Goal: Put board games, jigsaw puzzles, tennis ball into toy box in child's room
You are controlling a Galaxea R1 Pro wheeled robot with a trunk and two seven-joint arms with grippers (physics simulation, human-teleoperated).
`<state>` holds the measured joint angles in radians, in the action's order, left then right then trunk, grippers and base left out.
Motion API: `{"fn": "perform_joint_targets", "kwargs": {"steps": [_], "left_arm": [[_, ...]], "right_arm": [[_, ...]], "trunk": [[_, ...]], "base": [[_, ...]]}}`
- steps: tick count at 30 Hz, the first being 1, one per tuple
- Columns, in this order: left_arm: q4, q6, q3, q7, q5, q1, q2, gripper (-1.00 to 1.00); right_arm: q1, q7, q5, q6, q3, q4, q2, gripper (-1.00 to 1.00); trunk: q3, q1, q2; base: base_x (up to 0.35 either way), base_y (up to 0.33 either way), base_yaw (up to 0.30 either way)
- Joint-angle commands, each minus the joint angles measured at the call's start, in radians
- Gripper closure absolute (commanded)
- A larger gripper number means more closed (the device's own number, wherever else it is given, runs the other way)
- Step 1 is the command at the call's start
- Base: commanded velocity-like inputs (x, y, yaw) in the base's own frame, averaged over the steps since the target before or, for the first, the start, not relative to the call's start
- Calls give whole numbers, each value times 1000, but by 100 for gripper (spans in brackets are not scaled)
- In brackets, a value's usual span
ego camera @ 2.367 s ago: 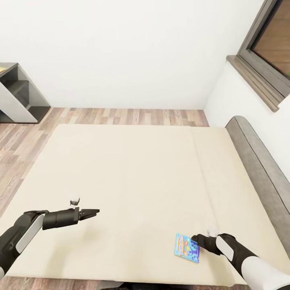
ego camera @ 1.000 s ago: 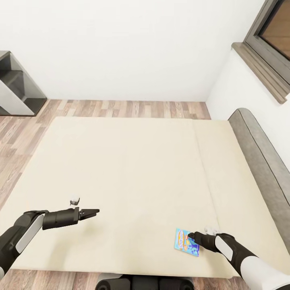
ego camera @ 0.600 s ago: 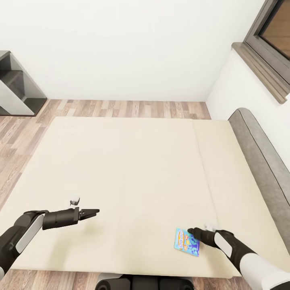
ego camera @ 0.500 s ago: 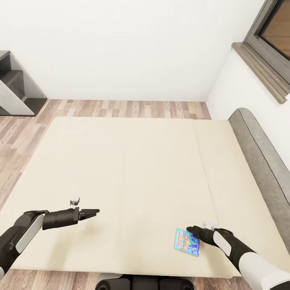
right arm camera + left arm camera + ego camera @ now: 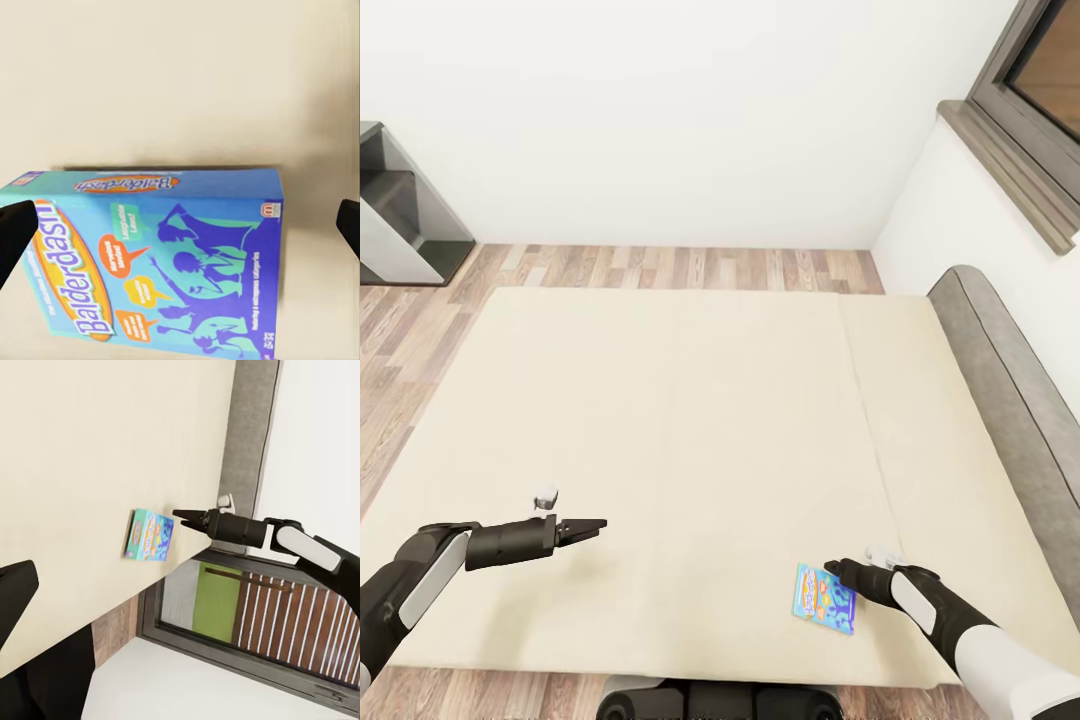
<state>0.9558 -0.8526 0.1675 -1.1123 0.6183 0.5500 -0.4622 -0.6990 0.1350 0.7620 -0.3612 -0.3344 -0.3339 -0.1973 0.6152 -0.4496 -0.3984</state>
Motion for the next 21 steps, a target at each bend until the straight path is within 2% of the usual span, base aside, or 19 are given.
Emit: {"fn": "perform_joint_targets", "kwargs": {"steps": [1, 21], "left_arm": [[0, -6, 3, 0, 6, 1, -1, -100], [0, -6, 3, 0, 6, 1, -1, -100]], "right_arm": [[0, 2, 2, -4, -3, -1, -1, -100], [0, 2, 0, -7, -5, 0, 6, -100]], "trunk": [[3, 0, -2], [35, 0, -2]], "base": [[0, 0, 0], [0, 0, 0]]}}
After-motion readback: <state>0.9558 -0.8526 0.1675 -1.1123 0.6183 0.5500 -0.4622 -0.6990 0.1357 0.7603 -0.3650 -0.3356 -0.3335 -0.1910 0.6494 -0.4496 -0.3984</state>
